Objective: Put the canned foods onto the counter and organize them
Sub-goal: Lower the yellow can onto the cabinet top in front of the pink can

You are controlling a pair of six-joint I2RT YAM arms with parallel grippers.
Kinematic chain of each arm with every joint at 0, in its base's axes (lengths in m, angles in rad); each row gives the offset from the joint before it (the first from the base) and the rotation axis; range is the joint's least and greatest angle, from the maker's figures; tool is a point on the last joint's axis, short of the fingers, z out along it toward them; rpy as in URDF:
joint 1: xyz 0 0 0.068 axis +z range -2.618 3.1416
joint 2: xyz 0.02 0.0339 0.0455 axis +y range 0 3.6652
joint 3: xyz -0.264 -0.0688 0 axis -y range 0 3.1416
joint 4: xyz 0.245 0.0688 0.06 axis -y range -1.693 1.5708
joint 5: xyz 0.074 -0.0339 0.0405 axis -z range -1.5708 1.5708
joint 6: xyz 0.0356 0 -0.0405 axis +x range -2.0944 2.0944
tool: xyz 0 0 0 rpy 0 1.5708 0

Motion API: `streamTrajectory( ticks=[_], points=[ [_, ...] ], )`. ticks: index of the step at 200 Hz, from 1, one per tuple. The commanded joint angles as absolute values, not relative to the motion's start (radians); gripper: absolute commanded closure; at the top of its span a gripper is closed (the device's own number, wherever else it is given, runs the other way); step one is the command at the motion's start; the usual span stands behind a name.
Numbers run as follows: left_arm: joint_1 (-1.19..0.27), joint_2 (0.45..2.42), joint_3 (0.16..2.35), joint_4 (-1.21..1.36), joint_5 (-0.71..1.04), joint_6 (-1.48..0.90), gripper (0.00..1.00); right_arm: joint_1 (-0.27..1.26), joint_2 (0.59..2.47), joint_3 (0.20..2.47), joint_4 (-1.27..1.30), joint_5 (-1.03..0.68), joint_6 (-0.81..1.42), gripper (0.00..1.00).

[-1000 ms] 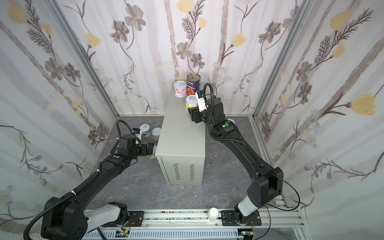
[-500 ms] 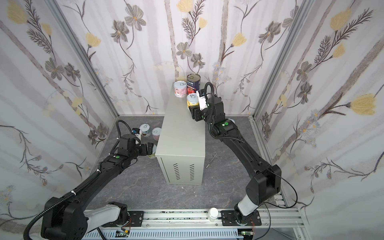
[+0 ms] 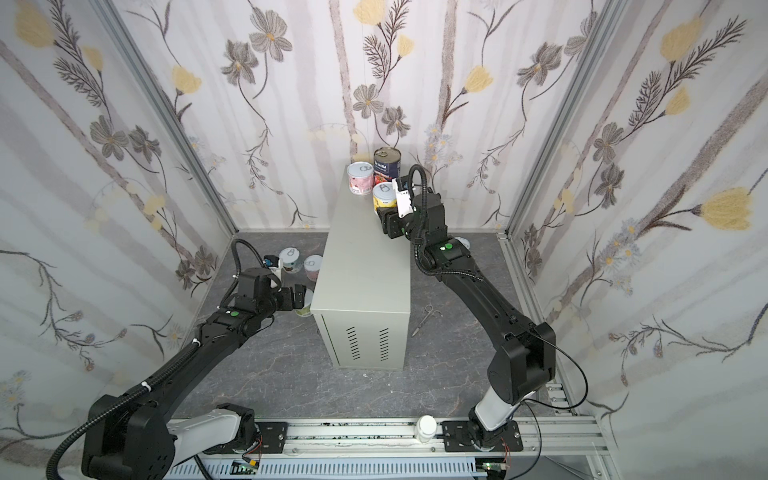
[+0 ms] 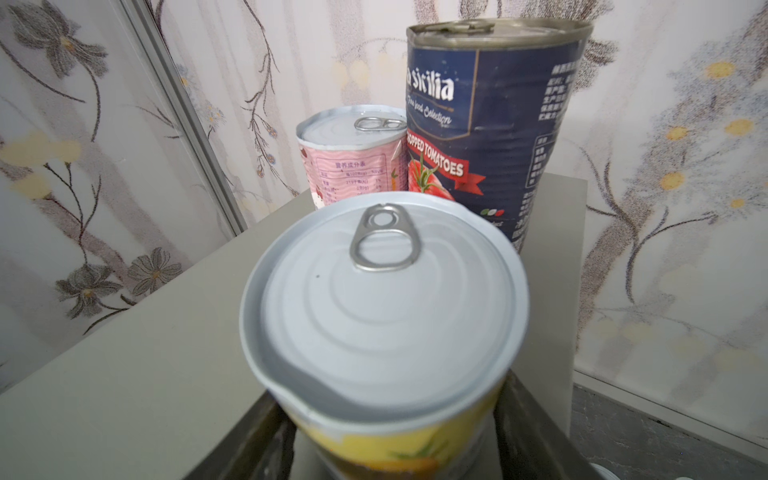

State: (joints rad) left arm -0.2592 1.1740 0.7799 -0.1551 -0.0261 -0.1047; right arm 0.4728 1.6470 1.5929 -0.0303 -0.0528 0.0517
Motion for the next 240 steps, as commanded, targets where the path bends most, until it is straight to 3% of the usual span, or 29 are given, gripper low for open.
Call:
streamTrajectory(
  ticks=[1, 169, 240],
  points=[
    [-0.259, 1.169, 0.791, -0.157, -0.037, -0.099, 0.0, 0.474, 1.663, 1.589, -0.066, -0.058, 0.064, 0.36],
    [-0.259, 1.173, 0.788, -0.154, -0.022, -0.116, 0.0, 0.468, 1.672, 1.572, -0.062, -0.066, 0.063, 0.37],
    [-0.259, 1.211, 0.788, -0.16, -0.004, -0.177, 0.0, 0.468, 1.661, 1.562, -0.069, -0.07, 0.063, 0.31]
  ],
)
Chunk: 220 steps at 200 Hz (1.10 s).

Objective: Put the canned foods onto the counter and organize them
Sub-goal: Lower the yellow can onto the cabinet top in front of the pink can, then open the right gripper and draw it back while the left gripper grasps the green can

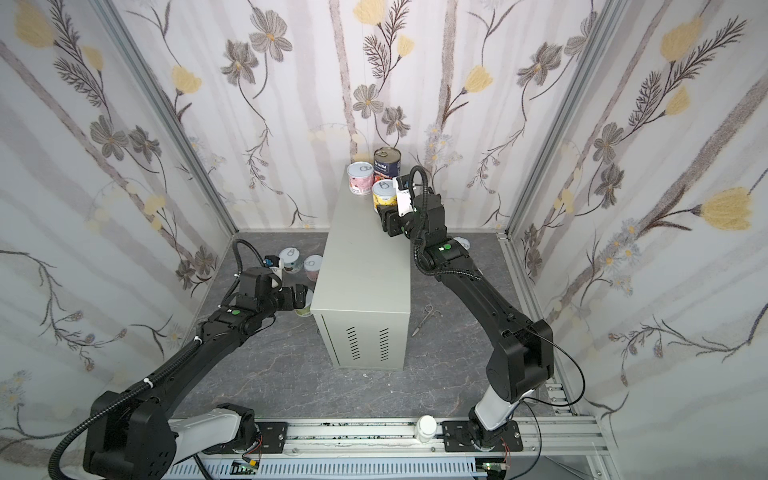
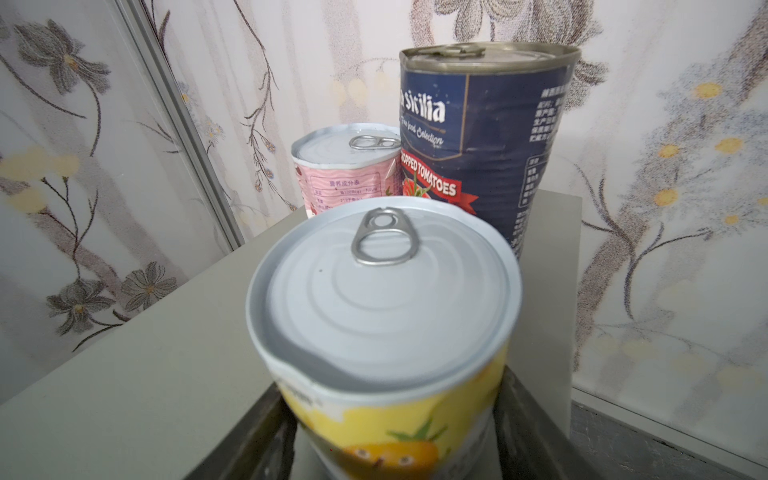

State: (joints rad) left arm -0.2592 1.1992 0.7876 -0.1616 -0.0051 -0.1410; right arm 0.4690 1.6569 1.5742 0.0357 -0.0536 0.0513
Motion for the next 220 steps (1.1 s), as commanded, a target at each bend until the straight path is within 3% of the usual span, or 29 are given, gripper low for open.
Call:
streamTrajectory(
  ticks=[1, 62, 220],
  points=[
    [-0.258, 1.211, 0.788, -0.161, -0.004, -0.177, 0.0, 0.468, 1.661, 1.562, -0.069, -0.069, 0.063, 0.31],
    [-0.259, 1.294, 0.816, -0.197, 0.005, -0.223, 0.0, 0.469, 1.624, 1.521, -0.051, -0.069, 0.06, 0.17],
    [-0.264, 1.535, 0.916, -0.18, 0.036, -0.27, 0.0, 0.467, 1.358, 1.325, -0.026, -0.046, 0.046, 0.08]
  ],
)
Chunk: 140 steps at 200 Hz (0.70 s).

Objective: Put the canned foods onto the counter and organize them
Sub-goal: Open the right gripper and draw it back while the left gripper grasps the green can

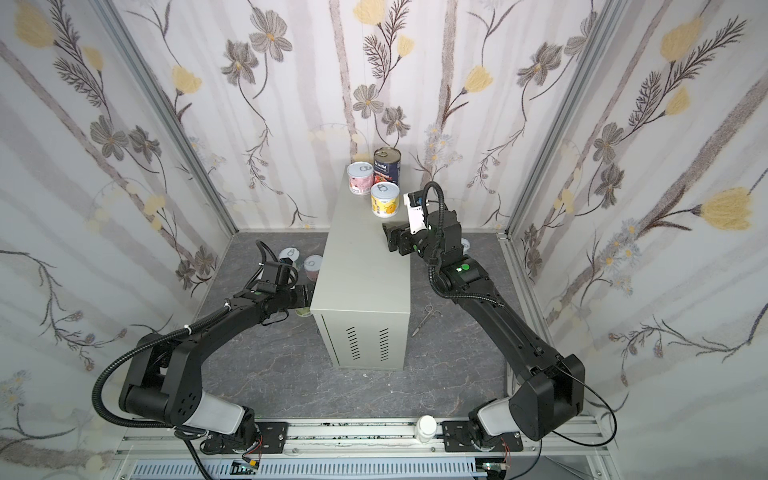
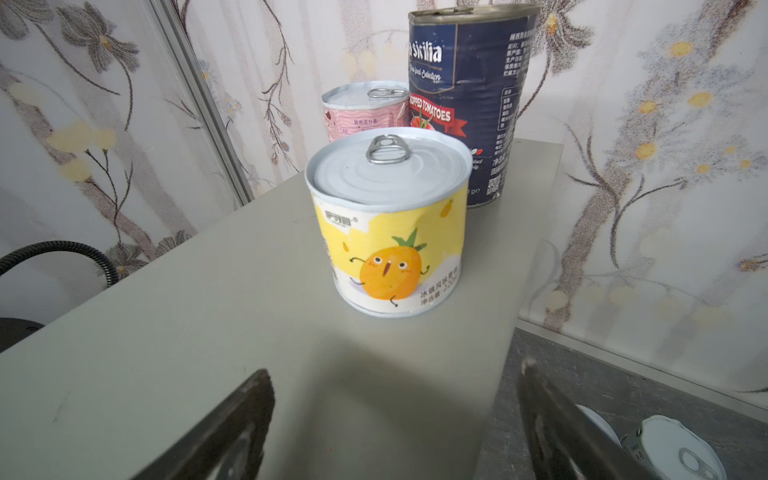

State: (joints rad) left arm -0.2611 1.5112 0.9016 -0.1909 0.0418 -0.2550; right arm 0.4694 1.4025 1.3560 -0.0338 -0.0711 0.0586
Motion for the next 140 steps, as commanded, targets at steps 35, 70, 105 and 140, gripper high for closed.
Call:
streamTrajectory(
  ticks=[35, 70, 105, 140],
  points=[
    [-0.263, 1.576, 0.931, -0.202, -0.007, -0.285, 0.0, 0.45, 1.311, 1.281, -0.023, -0.032, 0.047, 0.07],
    [-0.265, 1.62, 0.942, -0.215, -0.043, -0.293, 0.0, 0.435, 1.292, 1.258, -0.012, -0.042, 0.051, 0.07],
    [-0.268, 1.662, 0.963, -0.202, -0.041, -0.295, 0.0, 0.428, 1.265, 1.209, 0.061, -0.121, 0.056, 0.05],
    [-0.27, 1.694, 0.982, -0.195, -0.044, -0.292, 0.06, 0.421, 1.249, 1.187, 0.087, -0.108, 0.069, 0.04]
  ],
)
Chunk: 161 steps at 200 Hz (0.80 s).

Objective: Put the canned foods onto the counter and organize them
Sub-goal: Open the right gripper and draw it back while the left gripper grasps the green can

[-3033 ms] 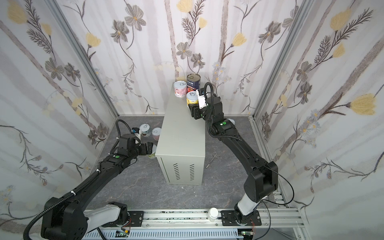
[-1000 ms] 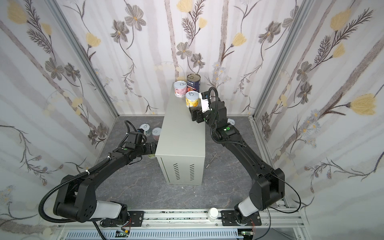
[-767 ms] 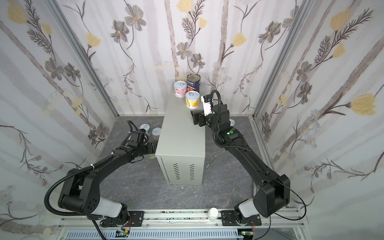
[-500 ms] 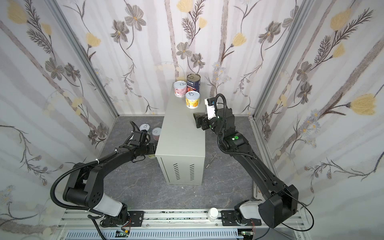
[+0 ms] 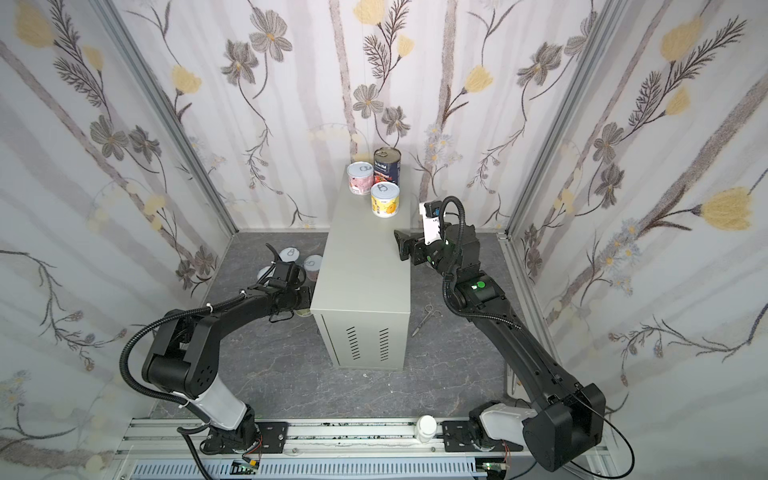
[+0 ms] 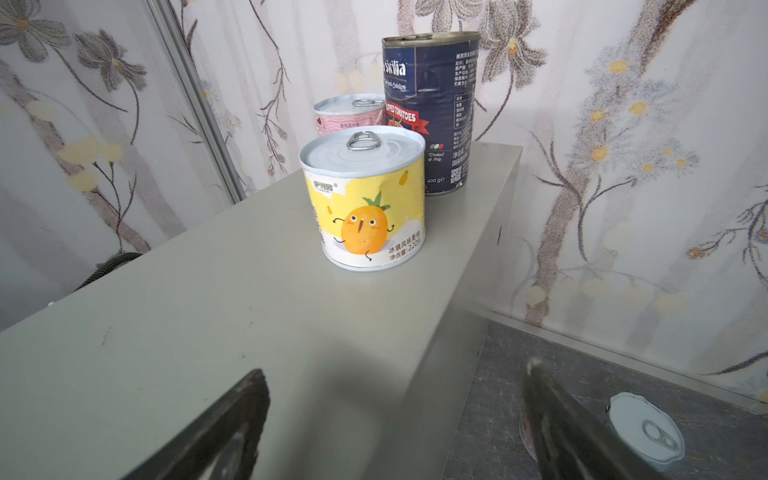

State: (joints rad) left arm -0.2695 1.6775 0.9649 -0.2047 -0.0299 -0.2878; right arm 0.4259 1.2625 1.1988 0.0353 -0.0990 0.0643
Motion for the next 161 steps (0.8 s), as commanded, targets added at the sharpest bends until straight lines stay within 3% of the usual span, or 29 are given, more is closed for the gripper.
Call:
streamTrajectory(
  ticks=[1, 125, 161],
  points=[
    [-0.27, 1.695, 0.982, -0.195, -0.044, -0.291, 0.06, 0.421, 1.249, 1.187, 0.087, -0.108, 0.069, 0.04],
    [-0.27, 1.747, 0.986, -0.184, -0.055, -0.281, 0.38, 0.387, 1.231, 1.152, 0.087, -0.114, 0.08, 0.02],
    [-0.268, 1.706, 1.006, -0.245, -0.074, -0.264, 0.43, 0.368, 1.229, 1.152, 0.117, -0.13, 0.081, 0.02]
  ],
)
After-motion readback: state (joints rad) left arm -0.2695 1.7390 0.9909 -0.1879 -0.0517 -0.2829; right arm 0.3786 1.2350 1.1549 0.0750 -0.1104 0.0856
